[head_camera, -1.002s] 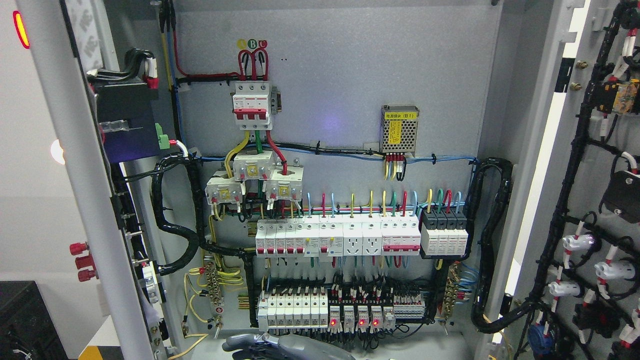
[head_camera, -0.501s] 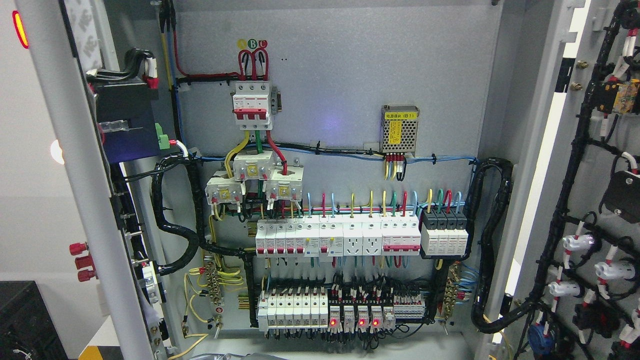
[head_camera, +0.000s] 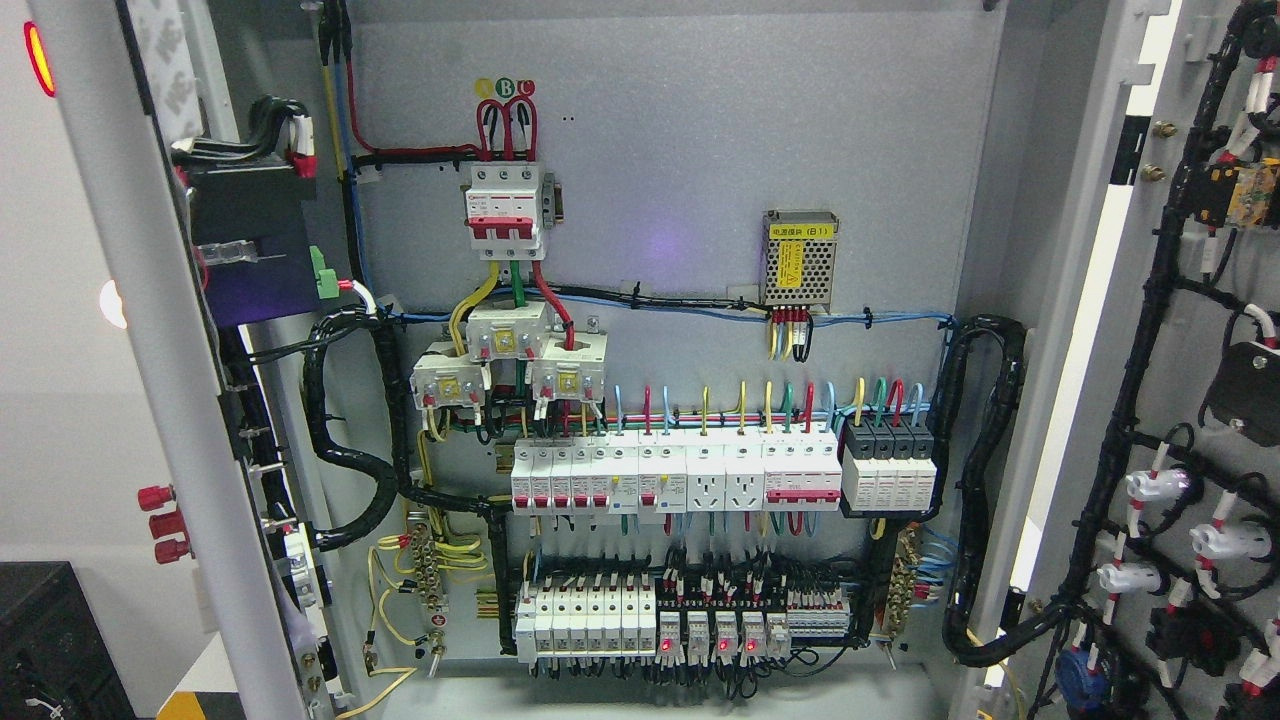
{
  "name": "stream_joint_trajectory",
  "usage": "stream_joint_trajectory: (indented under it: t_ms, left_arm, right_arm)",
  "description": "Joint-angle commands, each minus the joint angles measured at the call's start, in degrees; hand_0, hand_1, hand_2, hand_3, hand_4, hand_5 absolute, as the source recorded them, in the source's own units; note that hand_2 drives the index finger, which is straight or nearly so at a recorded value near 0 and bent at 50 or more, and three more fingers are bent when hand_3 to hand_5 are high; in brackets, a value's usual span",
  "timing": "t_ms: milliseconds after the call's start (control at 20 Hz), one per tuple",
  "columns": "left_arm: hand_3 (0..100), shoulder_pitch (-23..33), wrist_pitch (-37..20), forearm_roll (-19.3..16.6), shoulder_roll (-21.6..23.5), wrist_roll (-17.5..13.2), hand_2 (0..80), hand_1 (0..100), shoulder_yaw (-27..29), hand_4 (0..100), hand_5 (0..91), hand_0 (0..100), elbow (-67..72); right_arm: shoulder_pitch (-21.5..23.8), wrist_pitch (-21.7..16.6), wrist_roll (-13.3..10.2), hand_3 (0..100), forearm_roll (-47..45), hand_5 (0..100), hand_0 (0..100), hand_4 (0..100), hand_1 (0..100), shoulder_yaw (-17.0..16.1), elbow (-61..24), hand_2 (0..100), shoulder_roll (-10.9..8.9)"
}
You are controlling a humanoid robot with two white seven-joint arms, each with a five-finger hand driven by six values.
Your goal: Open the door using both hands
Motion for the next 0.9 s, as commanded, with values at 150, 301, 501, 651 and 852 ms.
stream_joint_trajectory:
  t_ms: [150, 301, 501, 651, 852]
  left_arm:
    - [0, 5.3, 0.0, 0.1, 1.5, 0.0, 0.0, 0, -2.1, 0, 0.0, 0, -13.0]
    - [0, 8.7, -0.1, 0.3, 2.7, 0.0, 0.0, 0, -5.5, 0, 0.0, 0, -19.1]
    - [0, 13.1, 0.0, 0.3, 4.8, 0.0, 0.0, 0, -6.5, 0, 0.0, 0, -29.2]
    - [0, 16.3, -0.1, 0.3, 6.8, 0.0, 0.0, 0, -8.9, 0, 0.0, 0, -36.5]
    - [0, 19.6, -0.1, 0.3, 8.9, 0.0, 0.0, 0, -11.5, 0, 0.0, 0, -44.6]
  right_arm:
    - [-0.5, 1.3, 0.1, 0, 0.1, 0, 19, 0, 0, 2.6, 2.2, 0, 5.41]
    - [-0.6, 1.4, 0.1, 0, 0.1, 0, 19, 0, 0, 3.2, 3.0, 0, 5.94]
    - [-2.1, 1.4, 0.1, 0, 0.9, 0, 19, 0, 0, 3.8, 4.3, 0, 6.65]
    - [-2.6, 1.4, 0.1, 0, 1.2, 0, 19, 0, 0, 3.9, 4.4, 0, 6.65]
    - [-2.6, 1.2, 0.1, 0, 1.2, 0, 19, 0, 0, 3.2, 4.4, 0, 6.39]
